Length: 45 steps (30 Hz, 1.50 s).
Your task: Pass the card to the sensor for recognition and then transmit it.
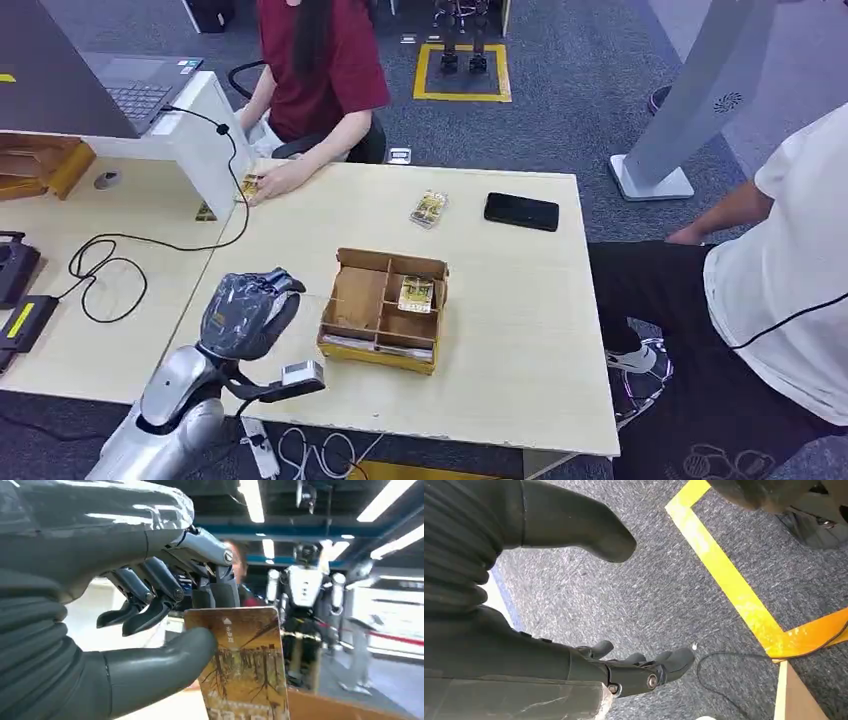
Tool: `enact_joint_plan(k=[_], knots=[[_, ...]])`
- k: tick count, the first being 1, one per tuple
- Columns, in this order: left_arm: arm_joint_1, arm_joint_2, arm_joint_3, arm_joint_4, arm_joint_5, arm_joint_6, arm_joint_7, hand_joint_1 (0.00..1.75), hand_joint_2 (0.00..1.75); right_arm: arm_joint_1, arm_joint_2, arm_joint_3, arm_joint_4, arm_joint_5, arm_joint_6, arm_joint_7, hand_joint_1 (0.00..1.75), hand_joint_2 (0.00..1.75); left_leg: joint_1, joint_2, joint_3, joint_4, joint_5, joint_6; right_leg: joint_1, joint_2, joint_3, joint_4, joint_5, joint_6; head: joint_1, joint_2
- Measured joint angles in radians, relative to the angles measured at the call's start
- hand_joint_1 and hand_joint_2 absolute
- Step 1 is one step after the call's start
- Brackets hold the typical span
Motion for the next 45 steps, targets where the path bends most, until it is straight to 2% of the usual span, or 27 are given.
enact_joint_plan(k=[4,6,10,13,16,19,21,25,30,42,43,44,45], knots=[[0.002,0.016,0.014,-0.034,0.007,0.009,0.001,1.75,1.75,0.000,0.000,-0.001,0.000,0.001,0.000,-0.001,0.00,1.75,0.000,0.000,0.000,0.000,0.000,0.000,0.000,0.000,0.000,0.000,0.000,0.000,0.000,0.000],[-0.002,0.044,0.038,-0.062,0.032,0.002,0.014,1.75,1.75,0.000,0.000,-0.003,0.000,0.002,-0.001,-0.001,0.00,1.75,0.000,0.001,0.000,0.000,0.000,0.000,0.000,0.002,0.000,0.000,0.000,0.000,0.000,0.000],[-0.064,0.125,0.125,-0.093,0.097,-0.097,0.019,1.75,1.75,0.001,0.000,-0.007,0.000,0.013,0.002,-0.002,0.00,1.75,0.001,0.000,0.000,0.000,0.001,-0.002,0.000,0.001,-0.001,0.001,0.001,-0.001,0.000,0.000],[-0.147,0.144,0.169,-0.083,0.021,-0.121,0.066,1.75,1.75,0.000,0.000,-0.008,0.000,0.031,0.005,-0.003,0.00,1.75,0.001,-0.001,-0.001,0.000,0.002,-0.002,0.000,-0.001,-0.002,0.001,0.001,-0.001,0.000,0.000],[-0.256,0.117,0.174,0.009,-0.133,-0.085,0.159,1.75,1.75,-0.003,0.002,-0.008,-0.001,0.050,0.005,-0.009,0.00,1.75,0.000,-0.002,-0.002,0.000,0.004,-0.002,0.000,-0.002,-0.002,0.001,0.002,-0.001,0.000,0.000],[-0.341,0.053,0.175,0.144,-0.189,-0.018,0.226,1.75,1.75,-0.008,0.005,-0.008,-0.001,0.069,0.005,-0.011,0.00,1.75,0.000,-0.001,-0.002,0.000,0.004,-0.002,0.000,-0.001,-0.002,0.001,0.004,-0.001,0.000,0.000],[-0.390,0.016,0.175,0.236,-0.210,0.013,0.250,1.75,1.75,-0.009,0.006,-0.008,-0.001,0.080,0.013,-0.005,0.00,1.75,0.000,-0.001,-0.002,0.000,0.004,-0.002,0.000,-0.001,-0.002,0.001,0.004,-0.001,0.000,0.000],[-0.425,-0.021,0.178,0.359,-0.229,0.050,0.262,1.75,1.75,-0.008,0.008,-0.008,-0.001,0.090,0.018,0.000,0.00,1.75,-0.001,0.000,-0.002,0.001,0.004,-0.002,0.000,0.001,-0.003,0.001,0.004,-0.001,0.000,0.000],[-0.425,-0.039,0.183,0.419,-0.227,0.058,0.263,1.75,1.75,-0.008,0.010,-0.008,-0.001,0.093,0.023,0.005,0.00,1.75,0.000,0.000,-0.003,0.000,0.004,-0.002,0.000,0.001,-0.004,0.001,0.004,-0.001,0.000,0.000],[-0.382,-0.048,0.204,0.427,-0.216,0.050,0.242,1.75,1.75,-0.007,0.018,-0.008,-0.001,0.105,0.021,0.009,0.00,1.75,0.000,0.000,-0.003,0.000,0.004,-0.002,0.000,0.001,-0.004,0.001,0.004,-0.001,0.000,0.000],[-0.382,-0.049,0.204,0.427,-0.216,0.050,0.242,1.52,1.75,-0.007,0.018,-0.008,-0.001,0.105,0.021,0.009,0.00,1.75,0.000,0.000,-0.003,0.000,0.004,-0.002,0.000,0.001,-0.004,0.001,0.004,-0.001,0.000,0.000],[-0.382,-0.050,0.205,0.427,-0.216,0.050,0.242,0.00,1.75,-0.007,0.018,-0.008,-0.001,0.105,0.021,0.009,0.00,1.75,0.000,0.000,-0.004,0.000,0.004,-0.002,0.000,0.001,-0.004,0.001,0.004,-0.001,0.000,0.000],[-0.382,-0.052,0.206,0.427,-0.216,0.051,0.242,0.00,1.75,-0.007,0.018,-0.008,-0.001,0.105,0.021,0.010,0.00,1.75,0.000,0.000,-0.004,0.000,0.004,-0.002,0.000,0.001,-0.004,0.001,0.004,-0.001,0.000,0.000]])
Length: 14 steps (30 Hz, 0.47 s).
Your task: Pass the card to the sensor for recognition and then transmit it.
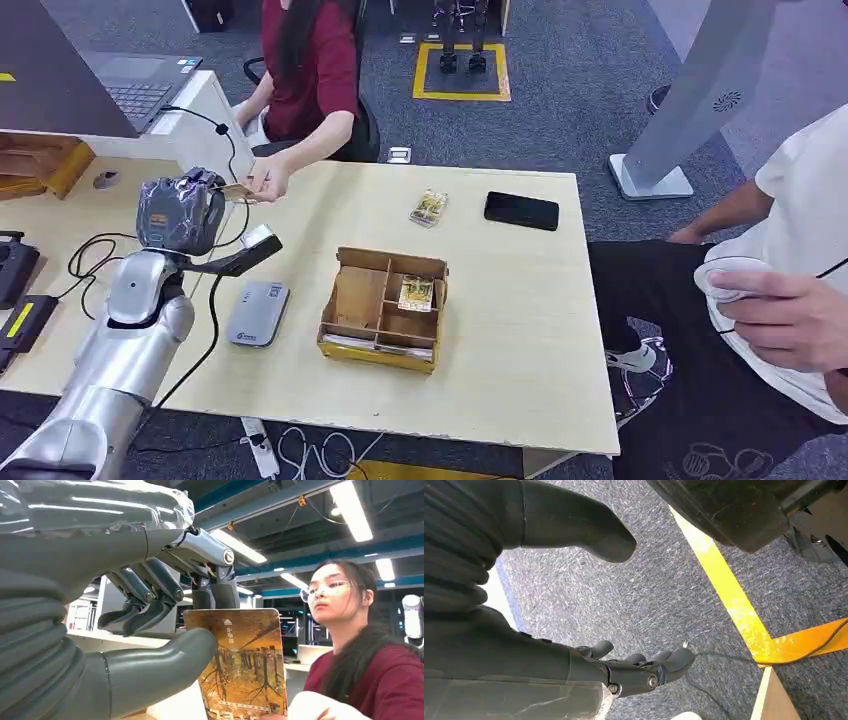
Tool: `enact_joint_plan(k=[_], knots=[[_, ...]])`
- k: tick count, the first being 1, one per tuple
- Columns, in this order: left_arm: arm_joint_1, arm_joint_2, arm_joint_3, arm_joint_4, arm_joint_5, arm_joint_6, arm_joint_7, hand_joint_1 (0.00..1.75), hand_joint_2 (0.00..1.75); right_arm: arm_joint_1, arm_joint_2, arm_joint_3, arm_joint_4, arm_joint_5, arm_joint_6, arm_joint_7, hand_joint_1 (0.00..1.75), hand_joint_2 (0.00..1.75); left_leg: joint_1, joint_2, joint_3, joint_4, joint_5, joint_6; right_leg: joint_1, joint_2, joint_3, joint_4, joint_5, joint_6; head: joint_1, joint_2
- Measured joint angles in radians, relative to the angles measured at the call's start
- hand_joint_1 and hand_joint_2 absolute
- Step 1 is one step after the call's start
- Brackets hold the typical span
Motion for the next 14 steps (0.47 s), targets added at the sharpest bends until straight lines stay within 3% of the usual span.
enact_joint_plan(k=[8,14], knots=[[0.008,-0.005,0.034,0.000,-0.053,0.068,0.047,0.00,1.75,0.000,0.000,-0.002,0.000,0.005,0.000,0.003,0.00,1.75,0.001,0.000,0.000,0.000,0.000,0.000,0.000,0.000,0.000,0.000,0.000,0.000,0.000,0.000],[0.029,0.027,0.106,0.014,-0.092,0.140,0.082,0.00,1.75,0.001,0.000,-0.013,0.000,0.005,0.000,0.001,0.00,1.75,0.001,0.000,0.000,0.000,0.000,0.000,0.000,0.000,0.000,0.001,0.000,0.000,0.000,0.000]])
